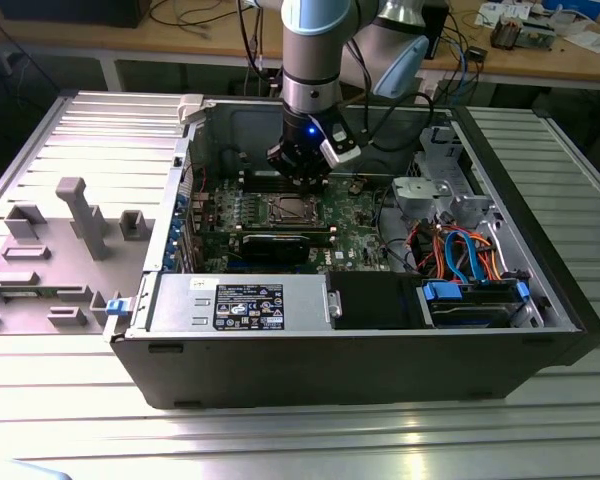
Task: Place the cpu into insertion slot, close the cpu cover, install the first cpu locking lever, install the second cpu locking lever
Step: 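Install the first cpu locking lever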
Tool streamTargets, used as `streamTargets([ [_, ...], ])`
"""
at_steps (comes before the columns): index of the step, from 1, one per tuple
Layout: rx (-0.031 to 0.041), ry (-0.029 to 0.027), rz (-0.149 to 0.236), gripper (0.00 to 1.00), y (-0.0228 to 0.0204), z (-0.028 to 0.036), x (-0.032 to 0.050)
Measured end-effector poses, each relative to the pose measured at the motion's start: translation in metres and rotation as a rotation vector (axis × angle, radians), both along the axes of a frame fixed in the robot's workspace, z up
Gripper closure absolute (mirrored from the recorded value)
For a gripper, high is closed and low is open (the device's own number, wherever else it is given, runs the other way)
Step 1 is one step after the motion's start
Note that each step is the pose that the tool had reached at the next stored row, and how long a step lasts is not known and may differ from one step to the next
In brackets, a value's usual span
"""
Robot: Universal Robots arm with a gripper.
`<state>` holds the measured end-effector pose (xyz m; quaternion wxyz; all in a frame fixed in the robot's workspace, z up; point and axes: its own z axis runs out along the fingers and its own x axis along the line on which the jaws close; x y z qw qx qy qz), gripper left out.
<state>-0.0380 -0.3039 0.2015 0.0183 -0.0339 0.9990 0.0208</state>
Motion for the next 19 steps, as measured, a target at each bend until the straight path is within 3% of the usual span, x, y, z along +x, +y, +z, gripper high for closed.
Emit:
streamTargets([
  [9,0.0000,-0.0002,0.000,0.89,0.0002,0.0045,0.0002],
  [10,-0.0047,-0.0001,0.000,0.89,0.0001,0.0046,0.0001],
  [11,-0.0152,-0.0001,0.000,0.89,0.0001,0.0046,0.0001],
  [13,-0.0433,-0.0001,0.000,0.89,0.0001,0.0046,0.0001],
  [19,-0.0453,0.0000,0.000,0.89,0.0001,0.0080,0.0001],
])
